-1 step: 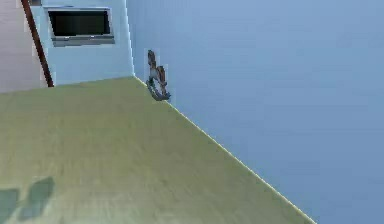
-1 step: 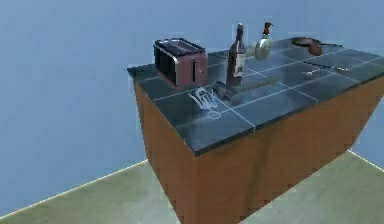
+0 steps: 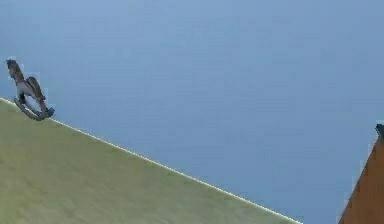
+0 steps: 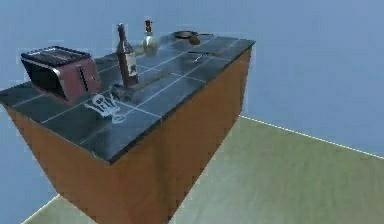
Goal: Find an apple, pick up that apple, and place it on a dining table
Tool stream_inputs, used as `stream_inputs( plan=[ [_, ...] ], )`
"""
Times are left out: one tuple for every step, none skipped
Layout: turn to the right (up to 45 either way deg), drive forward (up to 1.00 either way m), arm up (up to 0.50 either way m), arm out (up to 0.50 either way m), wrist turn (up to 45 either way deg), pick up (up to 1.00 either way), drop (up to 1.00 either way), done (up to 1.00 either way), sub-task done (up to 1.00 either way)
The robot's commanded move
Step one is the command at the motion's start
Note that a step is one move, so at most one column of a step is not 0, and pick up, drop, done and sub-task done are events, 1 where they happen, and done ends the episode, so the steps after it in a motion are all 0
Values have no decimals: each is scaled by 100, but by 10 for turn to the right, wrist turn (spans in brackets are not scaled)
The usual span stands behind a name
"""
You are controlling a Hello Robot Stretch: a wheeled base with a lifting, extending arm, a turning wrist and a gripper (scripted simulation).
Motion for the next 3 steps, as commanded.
stream_inputs(
  plan=[
    [0,60,0,0,0,0,0,0,0],
    [-90,0,0,0,0,0,0,0,0],
    [450,0,0,0,0,0,0,0,0]
  ],
)
